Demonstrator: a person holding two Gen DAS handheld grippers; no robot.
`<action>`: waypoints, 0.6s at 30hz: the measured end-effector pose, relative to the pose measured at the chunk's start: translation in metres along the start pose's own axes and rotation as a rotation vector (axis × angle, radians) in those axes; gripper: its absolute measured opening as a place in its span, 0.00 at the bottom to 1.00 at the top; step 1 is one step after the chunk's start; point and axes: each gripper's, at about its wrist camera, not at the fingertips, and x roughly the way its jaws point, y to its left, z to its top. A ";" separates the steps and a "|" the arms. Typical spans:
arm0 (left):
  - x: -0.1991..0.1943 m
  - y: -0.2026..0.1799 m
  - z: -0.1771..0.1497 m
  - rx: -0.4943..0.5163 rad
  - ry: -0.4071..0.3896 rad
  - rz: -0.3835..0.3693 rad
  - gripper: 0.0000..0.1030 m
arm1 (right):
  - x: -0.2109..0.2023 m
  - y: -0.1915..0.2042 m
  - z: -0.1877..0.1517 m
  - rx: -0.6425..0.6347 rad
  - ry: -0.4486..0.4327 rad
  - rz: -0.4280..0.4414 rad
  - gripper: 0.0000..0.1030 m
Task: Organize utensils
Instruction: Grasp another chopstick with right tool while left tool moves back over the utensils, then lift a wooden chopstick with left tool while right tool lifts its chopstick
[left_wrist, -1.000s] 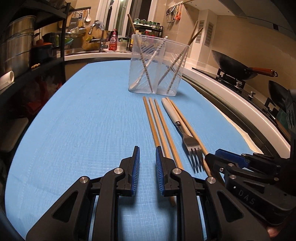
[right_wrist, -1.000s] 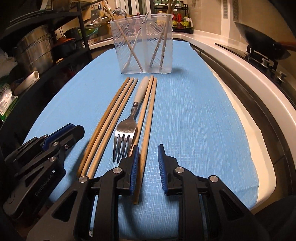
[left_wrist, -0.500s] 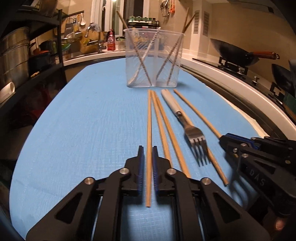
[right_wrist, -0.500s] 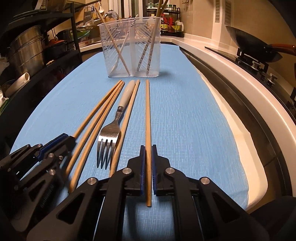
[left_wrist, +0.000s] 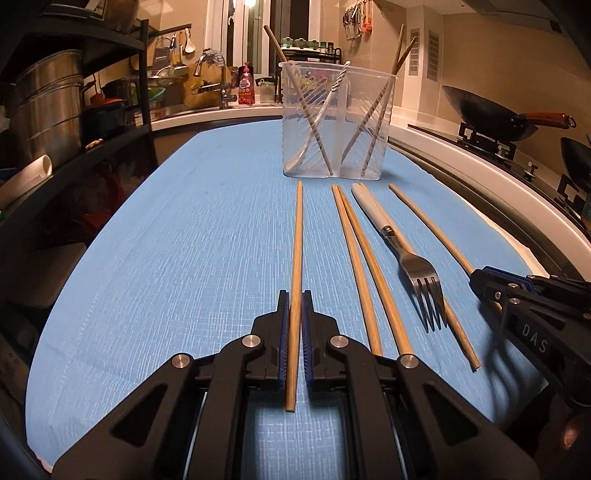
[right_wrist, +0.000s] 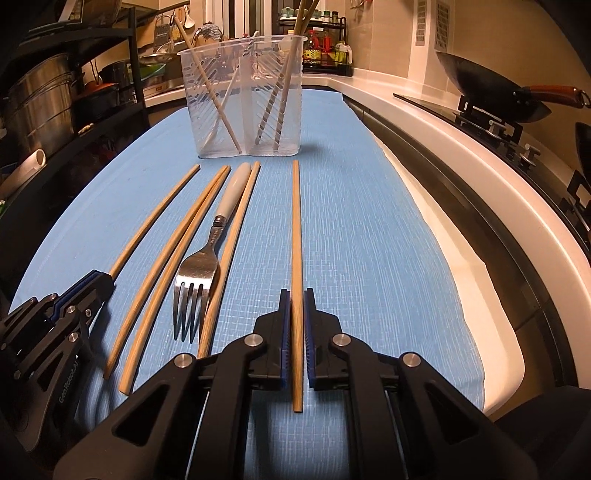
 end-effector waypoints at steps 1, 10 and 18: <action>0.000 -0.001 0.000 0.002 -0.001 0.001 0.07 | 0.000 0.000 0.000 0.002 -0.002 0.001 0.06; -0.003 0.008 0.000 -0.035 -0.006 0.030 0.06 | 0.001 0.004 -0.003 -0.001 -0.038 -0.005 0.06; -0.002 0.006 -0.002 -0.026 -0.001 0.037 0.06 | 0.001 0.004 -0.004 -0.002 -0.053 -0.007 0.06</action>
